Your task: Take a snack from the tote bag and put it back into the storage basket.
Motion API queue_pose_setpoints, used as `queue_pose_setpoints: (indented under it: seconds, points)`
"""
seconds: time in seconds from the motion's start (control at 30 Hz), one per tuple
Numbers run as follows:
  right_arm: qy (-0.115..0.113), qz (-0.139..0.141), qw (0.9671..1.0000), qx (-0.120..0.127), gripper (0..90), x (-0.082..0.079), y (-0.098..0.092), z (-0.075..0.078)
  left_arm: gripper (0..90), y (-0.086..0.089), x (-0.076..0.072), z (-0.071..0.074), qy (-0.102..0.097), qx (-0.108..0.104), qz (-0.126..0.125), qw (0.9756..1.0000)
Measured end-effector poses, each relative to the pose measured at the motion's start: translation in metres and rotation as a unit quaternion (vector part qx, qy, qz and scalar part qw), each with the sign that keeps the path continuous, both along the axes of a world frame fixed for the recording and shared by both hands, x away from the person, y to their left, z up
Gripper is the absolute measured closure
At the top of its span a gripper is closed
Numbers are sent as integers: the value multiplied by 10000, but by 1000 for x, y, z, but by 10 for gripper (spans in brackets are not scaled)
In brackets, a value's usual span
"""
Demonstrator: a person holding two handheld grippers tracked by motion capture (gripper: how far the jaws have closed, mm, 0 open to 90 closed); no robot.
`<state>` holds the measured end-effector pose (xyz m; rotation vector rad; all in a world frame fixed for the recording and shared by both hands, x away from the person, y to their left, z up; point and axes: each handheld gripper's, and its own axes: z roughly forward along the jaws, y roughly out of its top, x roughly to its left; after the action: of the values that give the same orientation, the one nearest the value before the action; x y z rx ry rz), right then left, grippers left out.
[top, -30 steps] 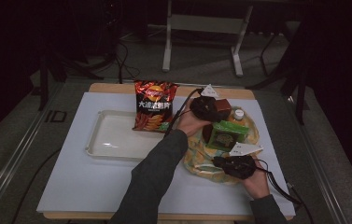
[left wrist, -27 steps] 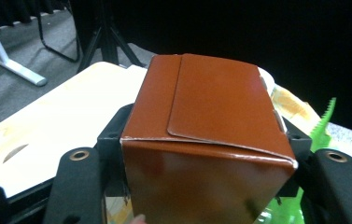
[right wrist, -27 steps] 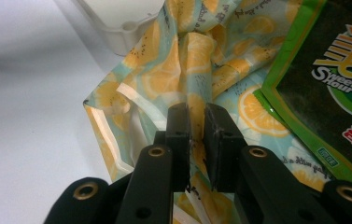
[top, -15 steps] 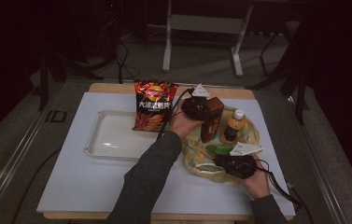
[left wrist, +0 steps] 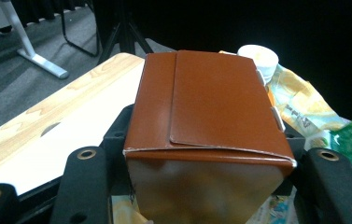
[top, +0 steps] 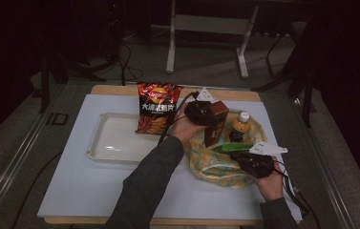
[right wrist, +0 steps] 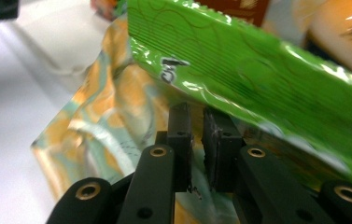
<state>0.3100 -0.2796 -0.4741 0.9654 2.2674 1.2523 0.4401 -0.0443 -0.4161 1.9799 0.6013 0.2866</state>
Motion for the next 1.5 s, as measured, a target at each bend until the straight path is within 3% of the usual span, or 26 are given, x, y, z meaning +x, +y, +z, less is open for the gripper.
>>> queue_pose_setpoints:
  seconds: [0.33, 0.63, 1.03, 1.2, 1.5]
  points:
    - [-85, -417, 9987, 290, 827, 12, -4, 2, 422, 6, -10, 12, -35, 94, 85, 9999]
    - [-99, -556, 9978, 341, 830, 20, -5, 1, 423, 13, -19, 17, 14, 253, 78, 9996]
    - [-117, -740, 9968, 273, 830, 29, -9, 0, 423, 24, -46, 32, -59, 473, 66, 9988]
    - [-90, -823, 9961, 295, 830, 32, -11, 0, 423, 28, -53, 35, -77, 468, -25, 9989]
    - [-64, -819, 9962, 287, 829, 32, -11, 0, 424, 35, -61, 40, -62, 221, -231, 9995]
